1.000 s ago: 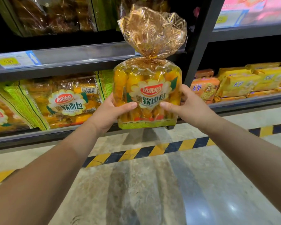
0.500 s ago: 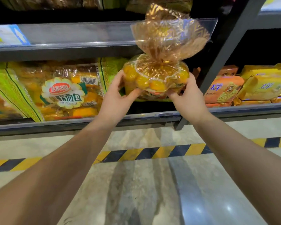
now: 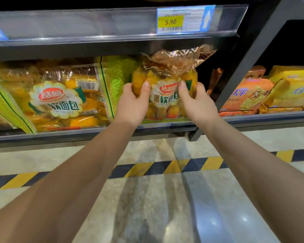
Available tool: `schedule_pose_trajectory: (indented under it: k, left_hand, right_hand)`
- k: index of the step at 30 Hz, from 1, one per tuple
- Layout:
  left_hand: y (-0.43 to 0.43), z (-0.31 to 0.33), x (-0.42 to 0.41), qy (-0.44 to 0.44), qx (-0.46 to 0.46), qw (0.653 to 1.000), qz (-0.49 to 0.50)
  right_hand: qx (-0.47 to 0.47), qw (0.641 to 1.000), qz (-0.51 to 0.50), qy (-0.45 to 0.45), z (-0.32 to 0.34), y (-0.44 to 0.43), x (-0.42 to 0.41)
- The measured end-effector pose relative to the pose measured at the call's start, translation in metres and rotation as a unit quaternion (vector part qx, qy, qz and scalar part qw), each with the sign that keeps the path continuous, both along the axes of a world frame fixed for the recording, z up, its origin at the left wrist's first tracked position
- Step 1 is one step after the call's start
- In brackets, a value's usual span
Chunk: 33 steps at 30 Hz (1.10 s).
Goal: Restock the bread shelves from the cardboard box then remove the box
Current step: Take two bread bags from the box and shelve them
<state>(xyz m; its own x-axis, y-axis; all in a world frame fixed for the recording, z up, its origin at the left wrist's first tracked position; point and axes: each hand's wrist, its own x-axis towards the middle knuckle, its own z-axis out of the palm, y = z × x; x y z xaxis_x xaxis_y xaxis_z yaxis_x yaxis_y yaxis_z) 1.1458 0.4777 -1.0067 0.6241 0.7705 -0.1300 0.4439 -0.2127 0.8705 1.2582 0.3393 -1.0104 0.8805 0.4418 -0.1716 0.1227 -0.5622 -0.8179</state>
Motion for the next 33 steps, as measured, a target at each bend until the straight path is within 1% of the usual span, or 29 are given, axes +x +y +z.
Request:
schedule_pose_trajectory:
  k: [6, 9, 14, 17, 19, 23, 25, 27, 33]
  left_hand:
    - [-0.003, -0.004, 0.021, -0.005, -0.091, 0.995, 0.051]
    - [-0.004, -0.003, 0.025, 0.02, -0.095, 0.993, 0.061]
    - [0.0, -0.003, 0.031, 0.04, -0.102, 0.992, 0.063]
    - [0.001, -0.004, 0.035, 0.035, -0.142, 0.987, 0.068]
    - [0.001, -0.004, 0.037, 0.03, -0.166, 0.983, 0.07]
    - [-0.003, -0.009, 0.033, 0.01, -0.182, 0.981, 0.069]
    - [-0.006, -0.011, 0.027, -0.004, -0.186, 0.981, 0.064]
    - [-0.008, -0.012, 0.022, 0.001, -0.181, 0.982, 0.052]
    - [-0.015, -0.023, 0.006, 0.049, -0.097, 0.994, 0.004]
  right_hand:
    - [0.009, 0.998, -0.047, 0.032, 0.002, 0.011, 0.005]
    - [0.015, 0.998, -0.061, 0.025, 0.003, 0.013, 0.003]
    - [-0.045, 0.997, -0.05, 0.028, 0.008, 0.023, 0.01]
    - [-0.068, 0.996, -0.05, 0.037, 0.009, 0.027, 0.015]
    - [-0.063, 0.995, -0.052, 0.056, 0.007, 0.028, 0.017]
    - [-0.027, 0.994, -0.048, 0.09, 0.0, 0.019, 0.013]
    - [-0.042, 0.994, -0.049, 0.092, -0.005, 0.014, 0.007]
    - [-0.064, 0.994, -0.054, 0.076, -0.01, 0.01, 0.001]
    - [-0.093, 0.994, -0.052, -0.003, -0.018, 0.002, -0.012]
